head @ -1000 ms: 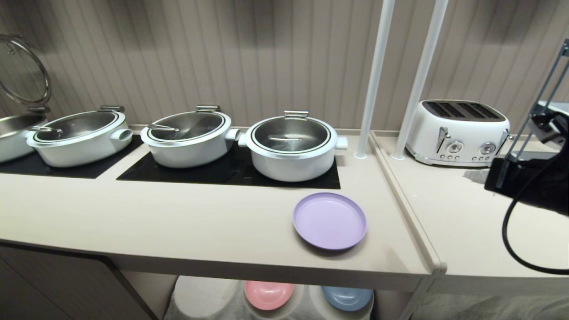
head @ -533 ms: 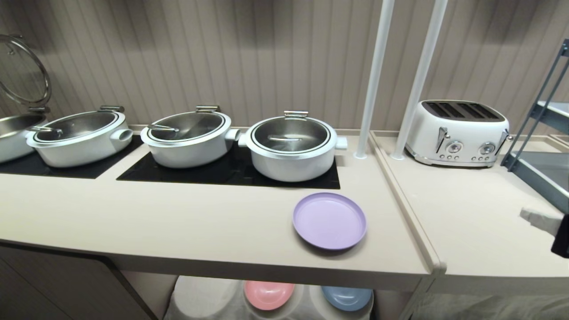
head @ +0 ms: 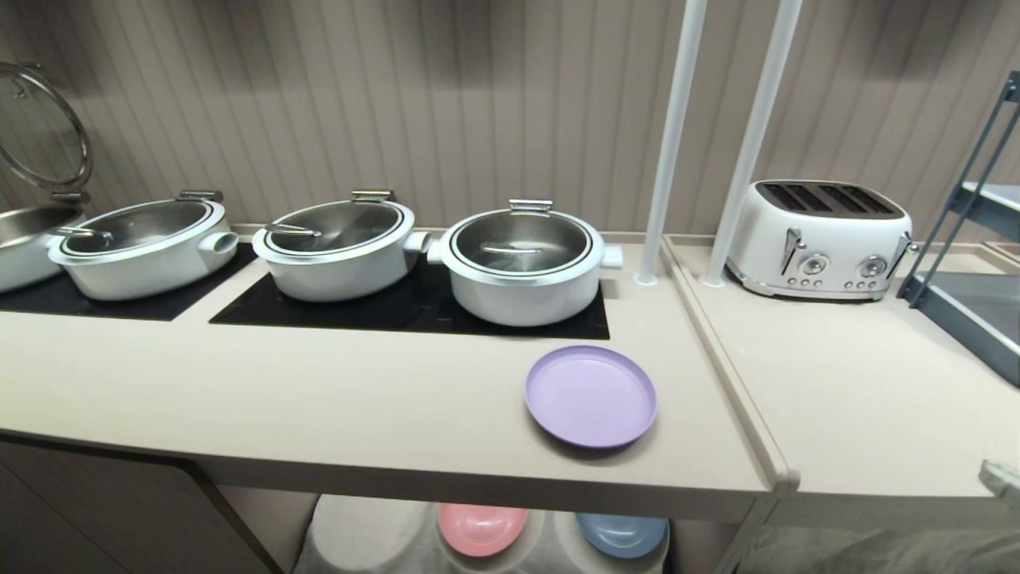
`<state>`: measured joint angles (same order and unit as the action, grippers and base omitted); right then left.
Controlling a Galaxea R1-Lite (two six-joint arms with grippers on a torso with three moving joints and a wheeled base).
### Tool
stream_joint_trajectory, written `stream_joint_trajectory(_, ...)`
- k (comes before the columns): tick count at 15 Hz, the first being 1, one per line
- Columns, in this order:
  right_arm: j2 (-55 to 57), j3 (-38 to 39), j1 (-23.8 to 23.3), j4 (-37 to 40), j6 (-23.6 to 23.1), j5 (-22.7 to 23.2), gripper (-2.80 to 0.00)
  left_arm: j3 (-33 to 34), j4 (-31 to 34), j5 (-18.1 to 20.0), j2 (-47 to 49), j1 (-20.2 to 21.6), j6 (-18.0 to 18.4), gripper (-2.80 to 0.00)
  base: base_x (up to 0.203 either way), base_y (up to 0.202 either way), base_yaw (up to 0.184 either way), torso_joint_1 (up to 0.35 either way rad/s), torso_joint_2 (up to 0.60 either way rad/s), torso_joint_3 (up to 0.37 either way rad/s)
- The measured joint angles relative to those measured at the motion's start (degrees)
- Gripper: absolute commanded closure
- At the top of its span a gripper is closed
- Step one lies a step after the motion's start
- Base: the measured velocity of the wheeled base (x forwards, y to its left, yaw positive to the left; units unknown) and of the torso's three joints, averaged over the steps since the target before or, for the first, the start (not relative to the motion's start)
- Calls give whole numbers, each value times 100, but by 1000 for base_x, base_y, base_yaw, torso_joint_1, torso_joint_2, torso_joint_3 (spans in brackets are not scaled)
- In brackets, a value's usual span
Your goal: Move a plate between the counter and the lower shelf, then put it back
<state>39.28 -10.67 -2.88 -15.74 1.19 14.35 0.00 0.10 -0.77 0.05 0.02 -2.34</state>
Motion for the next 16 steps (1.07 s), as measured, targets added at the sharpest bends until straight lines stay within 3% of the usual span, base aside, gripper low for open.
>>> stream_joint_trajectory(2,-700,647,77,149,-246,-32,0,0,0,1,0,2,2,0,0,0,0,0,0,0)
stream_joint_trajectory(5,-1763,986,-92,625,-501,-121,0,0,0,2,0,2,2,0,0,0,0,0,0,0)
stream_joint_trajectory(10,-2509,1062,29,1204,-720,-1113,0,0,0,2,0,2,2,0,0,0,0,0,0,0)
stream_joint_trajectory(16,-3759,1067,247,1584,-801,-1142,0,0,-1,2,0,2,0,0,0,0,0,0,0,0)
